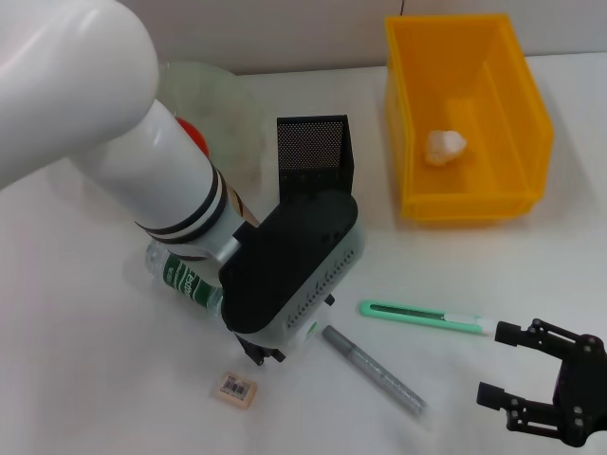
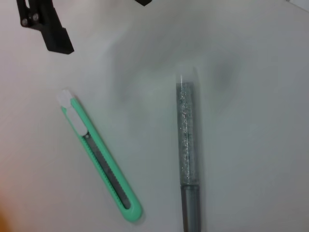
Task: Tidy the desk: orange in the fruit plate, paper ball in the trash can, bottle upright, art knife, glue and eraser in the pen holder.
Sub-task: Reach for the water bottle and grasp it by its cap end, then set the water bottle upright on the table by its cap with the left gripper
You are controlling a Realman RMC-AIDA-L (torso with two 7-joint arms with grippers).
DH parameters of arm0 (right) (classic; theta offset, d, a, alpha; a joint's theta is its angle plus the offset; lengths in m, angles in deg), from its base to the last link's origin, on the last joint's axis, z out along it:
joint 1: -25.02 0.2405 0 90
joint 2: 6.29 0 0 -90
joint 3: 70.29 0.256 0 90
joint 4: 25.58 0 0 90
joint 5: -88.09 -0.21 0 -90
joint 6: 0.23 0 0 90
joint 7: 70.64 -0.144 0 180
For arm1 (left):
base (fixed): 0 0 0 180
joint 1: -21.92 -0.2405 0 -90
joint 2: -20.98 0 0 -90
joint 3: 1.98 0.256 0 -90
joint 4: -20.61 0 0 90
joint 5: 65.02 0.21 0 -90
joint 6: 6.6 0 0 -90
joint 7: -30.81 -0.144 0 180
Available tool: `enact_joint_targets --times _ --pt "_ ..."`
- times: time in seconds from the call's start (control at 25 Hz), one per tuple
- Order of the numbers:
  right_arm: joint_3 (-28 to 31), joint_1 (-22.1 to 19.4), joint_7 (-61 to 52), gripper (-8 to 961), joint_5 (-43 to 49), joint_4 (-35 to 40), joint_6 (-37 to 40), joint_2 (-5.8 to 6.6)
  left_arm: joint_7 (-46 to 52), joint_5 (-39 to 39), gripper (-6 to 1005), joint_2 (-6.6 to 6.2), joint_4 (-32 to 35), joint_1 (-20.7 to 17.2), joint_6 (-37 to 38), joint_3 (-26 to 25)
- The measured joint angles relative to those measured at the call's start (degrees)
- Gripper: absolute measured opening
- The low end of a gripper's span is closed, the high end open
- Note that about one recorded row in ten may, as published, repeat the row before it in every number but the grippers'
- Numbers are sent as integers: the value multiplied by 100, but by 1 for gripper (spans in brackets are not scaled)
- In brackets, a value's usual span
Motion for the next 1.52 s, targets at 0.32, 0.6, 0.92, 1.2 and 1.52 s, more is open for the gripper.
enact_joint_targets --times 0.32,0.6,0.92,1.2,1.52 --pt "0 32 0 817 7 0 1 10 233 -12 754 0 -36 98 -126 229" --pt "0 43 -3 816 9 0 -2 21 397 17 641 0 -107 130 -387 489" --pt "-20 62 -5 817 9 0 -65 28 419 50 602 0 -130 157 -382 512" --pt "-26 132 -5 816 93 0 -203 13 460 102 517 0 -119 183 -346 573" --pt "-1 194 -13 817 156 -53 -230 17 756 104 463 0 223 135 51 289"
